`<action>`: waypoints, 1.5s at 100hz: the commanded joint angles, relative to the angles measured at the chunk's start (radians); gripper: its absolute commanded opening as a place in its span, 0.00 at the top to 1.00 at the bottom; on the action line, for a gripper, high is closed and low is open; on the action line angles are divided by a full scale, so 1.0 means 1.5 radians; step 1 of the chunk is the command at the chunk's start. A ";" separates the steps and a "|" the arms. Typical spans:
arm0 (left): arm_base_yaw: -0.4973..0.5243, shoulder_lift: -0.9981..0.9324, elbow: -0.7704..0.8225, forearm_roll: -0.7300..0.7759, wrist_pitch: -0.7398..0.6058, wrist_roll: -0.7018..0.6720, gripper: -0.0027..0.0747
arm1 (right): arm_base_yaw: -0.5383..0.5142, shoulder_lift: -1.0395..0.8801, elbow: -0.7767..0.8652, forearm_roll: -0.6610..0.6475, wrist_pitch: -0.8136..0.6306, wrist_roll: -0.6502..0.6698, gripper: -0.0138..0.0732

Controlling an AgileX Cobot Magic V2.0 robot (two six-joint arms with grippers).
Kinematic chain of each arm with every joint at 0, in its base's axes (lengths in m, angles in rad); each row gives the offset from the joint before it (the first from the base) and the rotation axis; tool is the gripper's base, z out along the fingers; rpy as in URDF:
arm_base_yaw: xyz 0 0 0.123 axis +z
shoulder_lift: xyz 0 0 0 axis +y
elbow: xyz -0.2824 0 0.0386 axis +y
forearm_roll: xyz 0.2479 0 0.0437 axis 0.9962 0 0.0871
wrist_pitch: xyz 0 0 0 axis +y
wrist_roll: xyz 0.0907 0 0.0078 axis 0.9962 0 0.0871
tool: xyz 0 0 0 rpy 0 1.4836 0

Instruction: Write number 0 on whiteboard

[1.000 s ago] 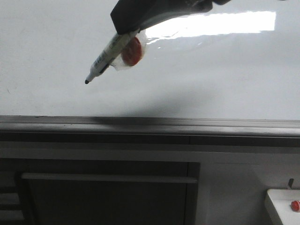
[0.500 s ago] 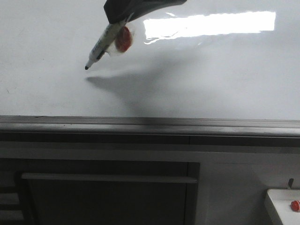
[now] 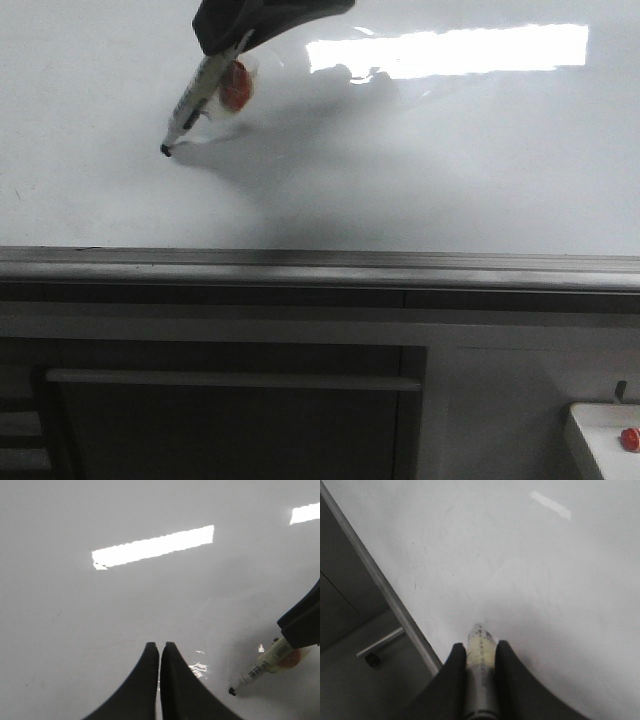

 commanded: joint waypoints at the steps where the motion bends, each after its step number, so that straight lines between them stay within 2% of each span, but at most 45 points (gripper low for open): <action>1: 0.001 0.006 -0.020 -0.010 -0.059 -0.005 0.99 | -0.010 -0.015 -0.044 -0.018 -0.041 -0.006 0.92; 25: 0.001 0.006 -0.020 -0.010 -0.059 -0.005 0.99 | -0.036 -0.015 -0.106 -0.045 -0.012 -0.006 0.92; 53: 0.001 0.006 -0.020 -0.010 -0.059 -0.005 0.99 | -0.095 -0.047 -0.102 -0.045 0.084 0.002 0.89; 97: 0.001 0.006 -0.020 -0.010 -0.059 -0.005 0.99 | -0.073 -0.053 -0.006 -0.036 0.090 0.019 0.89; 119: 0.001 0.006 -0.020 -0.010 -0.059 -0.005 0.99 | -0.034 -0.021 -0.021 -0.036 0.047 0.019 0.89; 150: 0.001 0.006 -0.020 -0.010 -0.059 -0.005 0.99 | -0.028 0.016 -0.092 -0.036 0.047 0.012 0.89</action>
